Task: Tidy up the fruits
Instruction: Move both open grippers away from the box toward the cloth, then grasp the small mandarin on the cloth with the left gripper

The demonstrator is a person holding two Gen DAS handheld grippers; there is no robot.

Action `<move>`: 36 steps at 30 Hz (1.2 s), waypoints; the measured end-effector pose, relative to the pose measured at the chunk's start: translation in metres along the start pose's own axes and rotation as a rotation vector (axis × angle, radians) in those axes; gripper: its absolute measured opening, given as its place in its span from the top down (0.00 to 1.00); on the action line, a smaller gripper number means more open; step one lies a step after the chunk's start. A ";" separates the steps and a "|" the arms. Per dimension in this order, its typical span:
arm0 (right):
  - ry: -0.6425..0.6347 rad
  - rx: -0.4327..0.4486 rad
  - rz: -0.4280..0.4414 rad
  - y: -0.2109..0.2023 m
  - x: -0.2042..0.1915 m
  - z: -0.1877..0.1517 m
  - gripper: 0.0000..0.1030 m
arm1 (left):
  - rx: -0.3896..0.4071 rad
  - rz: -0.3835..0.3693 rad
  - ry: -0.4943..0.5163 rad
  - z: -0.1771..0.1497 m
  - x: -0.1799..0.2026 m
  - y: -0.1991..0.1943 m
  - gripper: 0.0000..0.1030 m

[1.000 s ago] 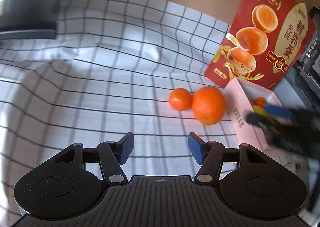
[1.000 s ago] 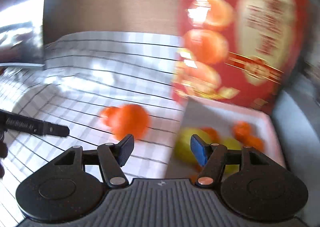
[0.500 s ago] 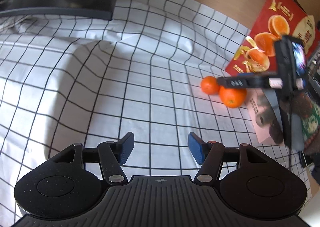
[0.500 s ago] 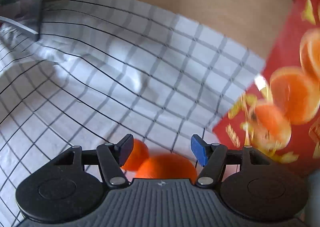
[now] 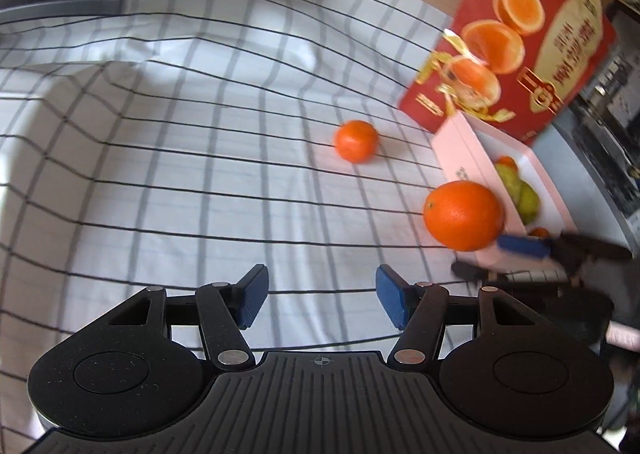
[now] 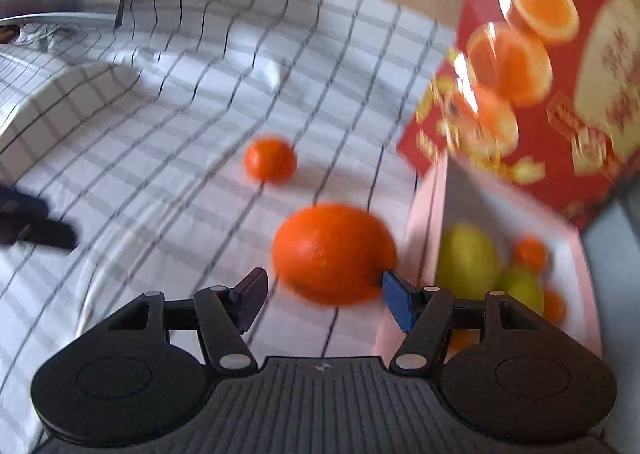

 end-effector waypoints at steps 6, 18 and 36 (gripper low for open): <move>0.102 0.058 0.022 -0.028 0.006 -0.027 0.37 | -0.008 -0.008 0.024 -0.002 0.015 0.008 0.37; 0.112 0.133 -0.025 -0.007 0.003 -0.002 0.08 | 0.013 0.041 -0.026 -0.003 -0.016 -0.007 0.37; 0.219 0.182 -0.049 -0.017 0.041 -0.014 0.08 | -0.002 -0.071 0.097 0.027 0.053 0.028 0.37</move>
Point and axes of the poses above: each gripper's, at about its wrist camera, not at the fingertips, and y roughly the way its jaws point, x to its right, z to its top, the point moved 10 cm from there along y, roughly the way its jaws point, and after that the axes turned 8 degrees about z, right-handed, at the moved point
